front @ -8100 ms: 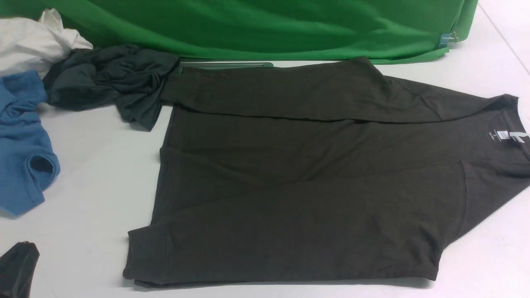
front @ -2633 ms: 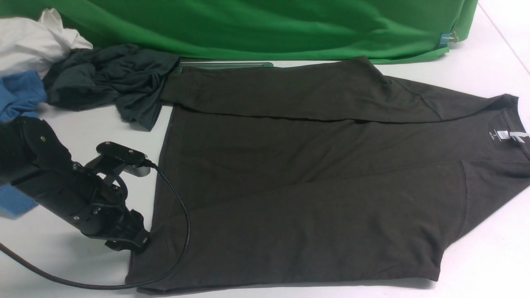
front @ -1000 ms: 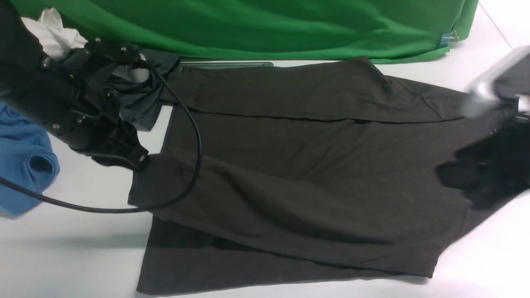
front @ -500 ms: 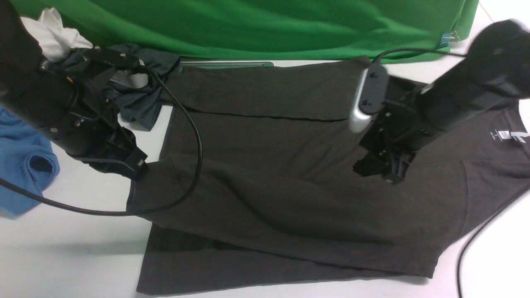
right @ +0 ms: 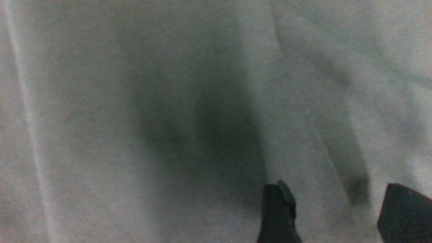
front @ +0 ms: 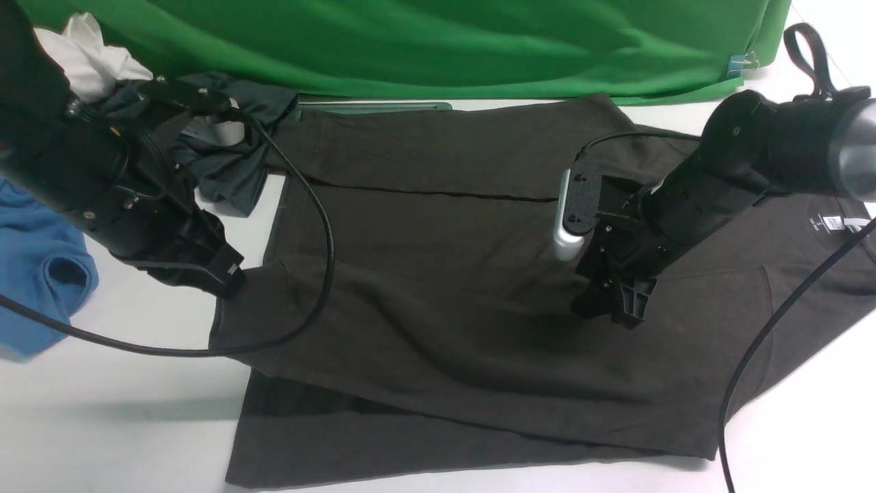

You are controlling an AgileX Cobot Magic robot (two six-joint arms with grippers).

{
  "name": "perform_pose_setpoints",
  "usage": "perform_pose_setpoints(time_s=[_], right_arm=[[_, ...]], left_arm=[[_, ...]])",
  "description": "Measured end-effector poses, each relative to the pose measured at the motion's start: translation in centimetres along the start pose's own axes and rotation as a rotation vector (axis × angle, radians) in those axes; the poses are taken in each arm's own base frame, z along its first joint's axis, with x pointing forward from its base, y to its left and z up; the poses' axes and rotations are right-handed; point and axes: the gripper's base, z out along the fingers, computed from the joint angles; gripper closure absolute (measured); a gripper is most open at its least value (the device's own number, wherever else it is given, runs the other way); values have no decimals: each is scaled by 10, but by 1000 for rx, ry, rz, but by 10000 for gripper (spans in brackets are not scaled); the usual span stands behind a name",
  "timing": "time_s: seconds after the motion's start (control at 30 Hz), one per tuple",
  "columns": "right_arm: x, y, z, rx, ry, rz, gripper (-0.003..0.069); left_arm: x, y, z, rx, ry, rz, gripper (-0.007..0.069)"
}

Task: Fold a long-sleeved shirt on a white desktop.
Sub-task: 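Fold the left side of the black T-shirt inward over its body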

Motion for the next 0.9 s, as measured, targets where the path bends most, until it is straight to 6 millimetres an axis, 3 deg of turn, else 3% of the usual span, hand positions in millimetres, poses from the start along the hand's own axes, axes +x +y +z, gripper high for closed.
perform_pose_setpoints(time_s=[0.33, 0.57, 0.73, 0.9], right_arm=[[1, -2, 3, 9, -1, 2, 459], [2, -1, 5, 2, 8, -9, 625], [2, 0, 5, -18, 13, -11, 642], [-3, 2, -9, -6, -1, -24, 643]], left_arm=[[-1, 1, 0, -7, -11, -3, 596], [-1, 1, 0, -6, -12, -3, 596], [-1, 1, 0, -6, -12, -3, 596], [-1, 1, 0, -7, -12, -2, 596]])
